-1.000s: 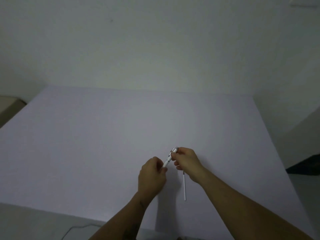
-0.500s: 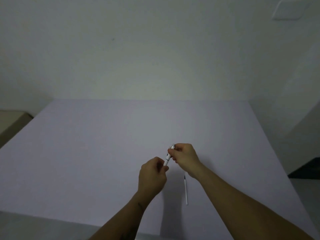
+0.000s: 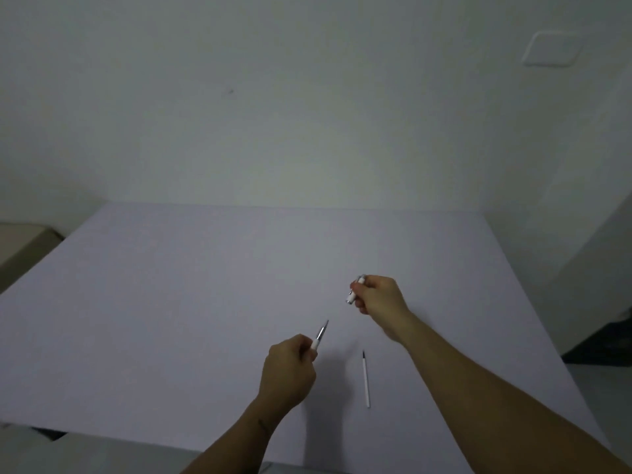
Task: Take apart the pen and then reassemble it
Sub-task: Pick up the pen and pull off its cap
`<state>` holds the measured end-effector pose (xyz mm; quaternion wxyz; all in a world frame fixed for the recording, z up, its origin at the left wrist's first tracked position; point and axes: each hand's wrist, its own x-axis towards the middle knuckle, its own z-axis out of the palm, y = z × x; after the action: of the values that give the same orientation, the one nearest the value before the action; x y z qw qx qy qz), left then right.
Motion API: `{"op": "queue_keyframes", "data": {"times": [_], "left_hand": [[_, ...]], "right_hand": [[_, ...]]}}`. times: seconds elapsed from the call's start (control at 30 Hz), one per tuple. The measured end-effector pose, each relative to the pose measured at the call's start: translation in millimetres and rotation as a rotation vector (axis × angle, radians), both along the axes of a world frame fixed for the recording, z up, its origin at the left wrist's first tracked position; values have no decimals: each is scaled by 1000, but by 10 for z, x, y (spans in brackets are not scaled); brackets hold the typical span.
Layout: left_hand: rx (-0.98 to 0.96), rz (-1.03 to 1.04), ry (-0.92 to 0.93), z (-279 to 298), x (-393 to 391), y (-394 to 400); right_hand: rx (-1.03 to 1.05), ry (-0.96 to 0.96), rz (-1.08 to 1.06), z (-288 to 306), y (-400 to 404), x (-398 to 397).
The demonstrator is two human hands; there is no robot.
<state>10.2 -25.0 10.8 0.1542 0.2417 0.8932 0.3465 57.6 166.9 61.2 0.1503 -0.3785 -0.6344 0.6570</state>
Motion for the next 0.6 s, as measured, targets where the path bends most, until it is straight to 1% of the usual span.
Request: {"op": "queue_keyframes", "data": {"times": [0.13,0.27,0.37,0.47,0.6], "left_hand": [[54,87,-8,1,-10,-87],[112,134,-59,22,-44,-30],[119,155,-80,-21,-62,-10],[109,153,-94,-82,-84,-20],[81,138,-107,-169,-130,-49]], "right_hand": [[-1,-32,70,76,102,72],[-24,-64,100,52,-37,74],[-16,-117,143,-26,-139,85],[53,-189,203,-156,-205,114],[237,-328,298,-398,-264,146]]}}
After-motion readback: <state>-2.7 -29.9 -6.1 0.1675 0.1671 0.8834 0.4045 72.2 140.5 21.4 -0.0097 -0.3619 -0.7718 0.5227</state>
